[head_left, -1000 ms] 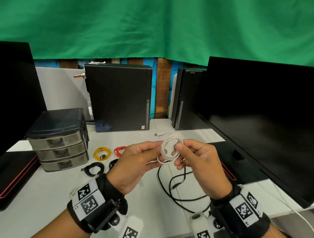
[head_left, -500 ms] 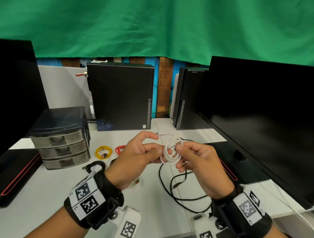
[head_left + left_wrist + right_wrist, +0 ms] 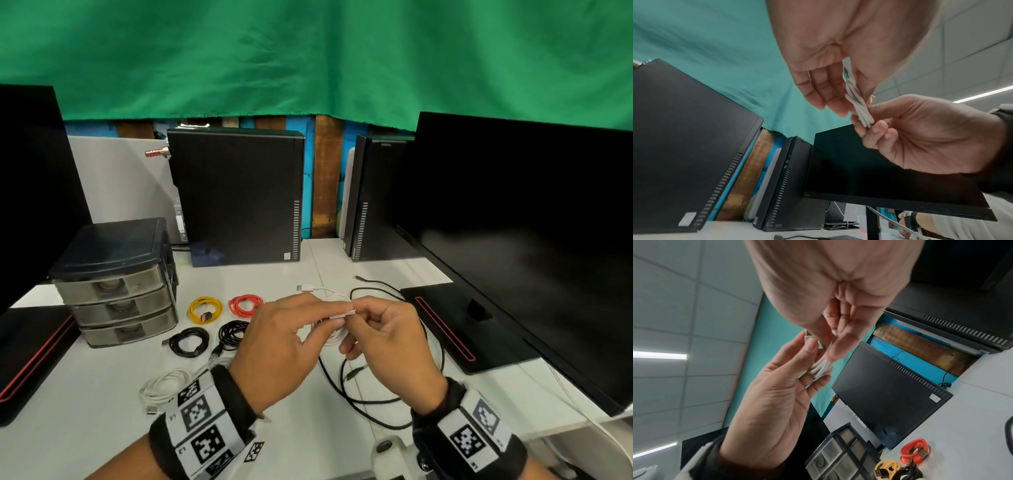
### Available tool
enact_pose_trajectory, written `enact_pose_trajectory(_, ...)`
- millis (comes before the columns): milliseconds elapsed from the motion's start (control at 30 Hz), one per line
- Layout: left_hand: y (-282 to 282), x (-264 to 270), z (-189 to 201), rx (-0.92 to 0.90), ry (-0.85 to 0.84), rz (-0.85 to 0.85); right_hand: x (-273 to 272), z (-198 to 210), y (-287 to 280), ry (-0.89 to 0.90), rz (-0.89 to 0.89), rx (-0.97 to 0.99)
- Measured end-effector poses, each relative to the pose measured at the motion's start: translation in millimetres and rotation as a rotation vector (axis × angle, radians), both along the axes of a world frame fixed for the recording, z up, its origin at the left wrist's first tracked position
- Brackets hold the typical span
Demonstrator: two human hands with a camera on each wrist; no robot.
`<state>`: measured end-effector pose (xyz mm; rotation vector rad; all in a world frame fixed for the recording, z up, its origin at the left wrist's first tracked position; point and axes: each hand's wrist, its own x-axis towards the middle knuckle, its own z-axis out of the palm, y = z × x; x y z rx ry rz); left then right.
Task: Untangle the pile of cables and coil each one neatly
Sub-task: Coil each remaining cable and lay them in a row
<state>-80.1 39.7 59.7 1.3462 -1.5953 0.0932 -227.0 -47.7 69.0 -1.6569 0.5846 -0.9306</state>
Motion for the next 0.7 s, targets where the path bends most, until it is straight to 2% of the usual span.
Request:
enact_pose_trajectory(200,3,-5,4,0.034,0.160,0.101,1,-2,-2,0.016,-0.026,0.001)
enact_pose_trajectory(400,15,-27,17,0.000,0.110,-0.014,-1,-5,-3,0.029,0.023,0.028)
enact_pose_trajectory(533,20,-29,30,-0.052,0.195,-0.057,-1,0,0,0.006,0.038,-0.004)
enact_pose_trajectory(633,11,-8,29,-0.036,0.337,0.074,1,0,1,0.028,-0.024,-0.028)
enact_pose_trajectory(700,6,0,21,0.063,0.388,0.132,2,-5,1,0.071,-0.039,-0.036)
